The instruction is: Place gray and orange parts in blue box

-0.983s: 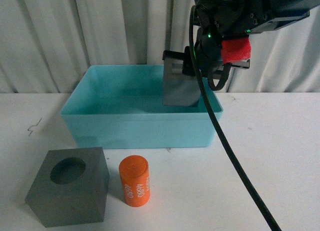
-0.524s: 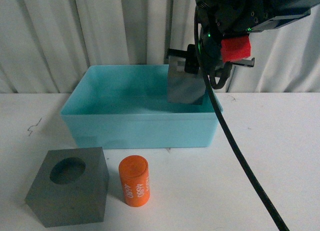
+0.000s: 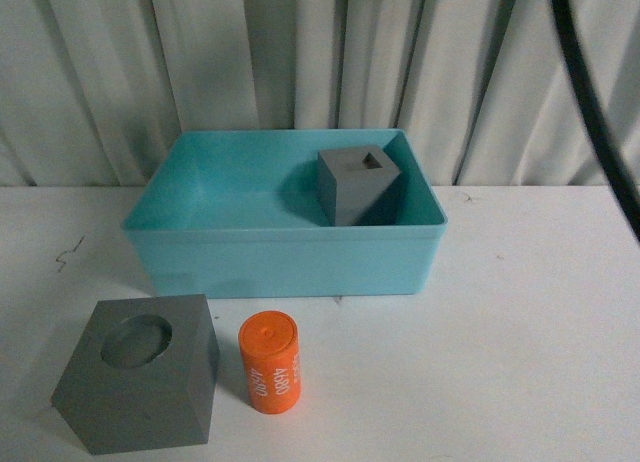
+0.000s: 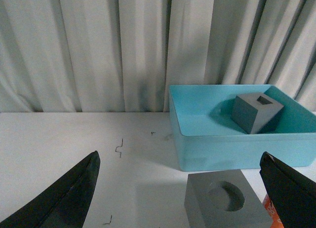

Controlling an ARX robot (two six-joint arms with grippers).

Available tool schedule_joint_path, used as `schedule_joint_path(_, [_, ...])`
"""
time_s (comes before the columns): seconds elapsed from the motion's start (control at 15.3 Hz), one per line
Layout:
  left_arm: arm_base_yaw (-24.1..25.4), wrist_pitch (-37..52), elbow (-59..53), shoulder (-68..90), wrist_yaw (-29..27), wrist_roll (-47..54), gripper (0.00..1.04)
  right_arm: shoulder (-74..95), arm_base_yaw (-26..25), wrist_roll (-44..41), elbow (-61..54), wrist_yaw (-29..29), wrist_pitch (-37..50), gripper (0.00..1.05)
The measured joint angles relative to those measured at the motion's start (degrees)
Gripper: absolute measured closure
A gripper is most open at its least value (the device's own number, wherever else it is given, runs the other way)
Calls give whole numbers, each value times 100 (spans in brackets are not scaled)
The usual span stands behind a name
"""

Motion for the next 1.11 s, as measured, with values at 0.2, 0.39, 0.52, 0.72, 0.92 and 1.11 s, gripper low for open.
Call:
schedule_joint_path(0.2, [-2,0,0,0,0,-2,7,-2780,22,-297,-3161,466,39,6])
schedule_joint_path(0.39, [0,0,0,0,0,0,7,-5292,796,184,-6312,1075,-396,13])
schedule_joint_path(0.52, [-2,4,0,0,0,-2,7,-6126,107,-1368,-7377,507,1875,42])
schedule_joint_path(0.72, [-2,4,0,0,0,-2,7,-6819,-485,-2076,-7906,-144,1659,80])
schedule_joint_path(0.92, [-2,4,0,0,0,0,7,-7460,-898,-2190,-8164,-566,1329,103])
schedule_joint_path(1.11, [-2,2,0,0,-2,-2,7,-8555,-1788,-2205,-8592,-1480,643,103])
